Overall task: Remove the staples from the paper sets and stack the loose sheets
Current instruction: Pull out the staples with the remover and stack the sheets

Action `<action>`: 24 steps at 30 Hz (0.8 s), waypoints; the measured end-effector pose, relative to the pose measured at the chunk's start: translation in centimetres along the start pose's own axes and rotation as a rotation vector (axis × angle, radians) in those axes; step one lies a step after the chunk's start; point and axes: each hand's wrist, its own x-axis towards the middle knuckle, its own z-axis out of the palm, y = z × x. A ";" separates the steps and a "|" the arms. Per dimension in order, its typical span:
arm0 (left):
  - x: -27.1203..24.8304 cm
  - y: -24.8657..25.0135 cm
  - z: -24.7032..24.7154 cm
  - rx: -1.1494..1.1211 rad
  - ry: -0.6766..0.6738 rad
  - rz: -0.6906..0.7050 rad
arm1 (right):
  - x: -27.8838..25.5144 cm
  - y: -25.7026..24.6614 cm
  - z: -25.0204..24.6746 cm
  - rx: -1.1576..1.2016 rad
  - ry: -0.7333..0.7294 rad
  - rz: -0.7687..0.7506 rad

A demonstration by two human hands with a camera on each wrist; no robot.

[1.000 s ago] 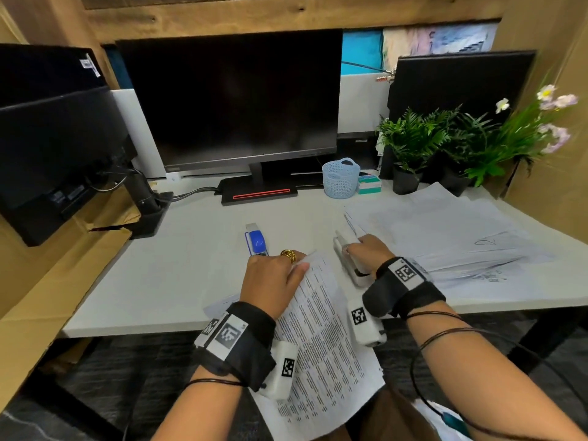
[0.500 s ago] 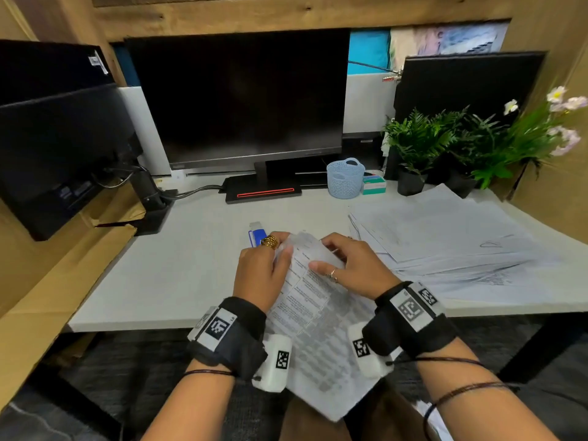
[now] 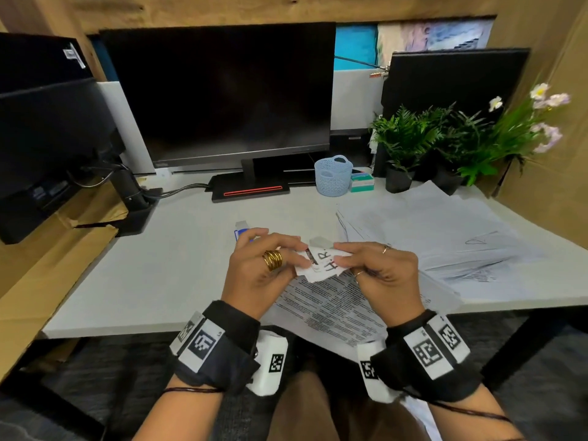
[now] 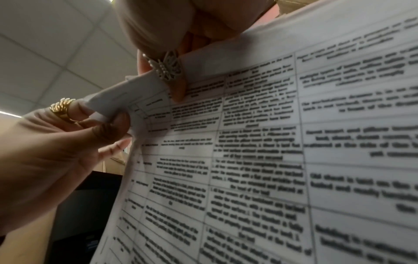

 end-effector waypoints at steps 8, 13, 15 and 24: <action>0.2 -0.1 1.0 0.056 -0.009 0.091 | -0.6 0.0 -1.1 -0.057 0.044 -0.037; 0.0 0.1 1.4 0.064 -0.031 0.078 | -0.8 0.0 -1.3 -0.048 0.051 -0.026; 0.0 0.2 1.5 0.072 -0.035 0.073 | -1.0 0.1 -1.4 -0.063 0.044 -0.022; -0.2 -0.3 2.6 0.126 -0.234 -0.189 | -0.4 0.7 -2.3 -0.053 -0.357 0.367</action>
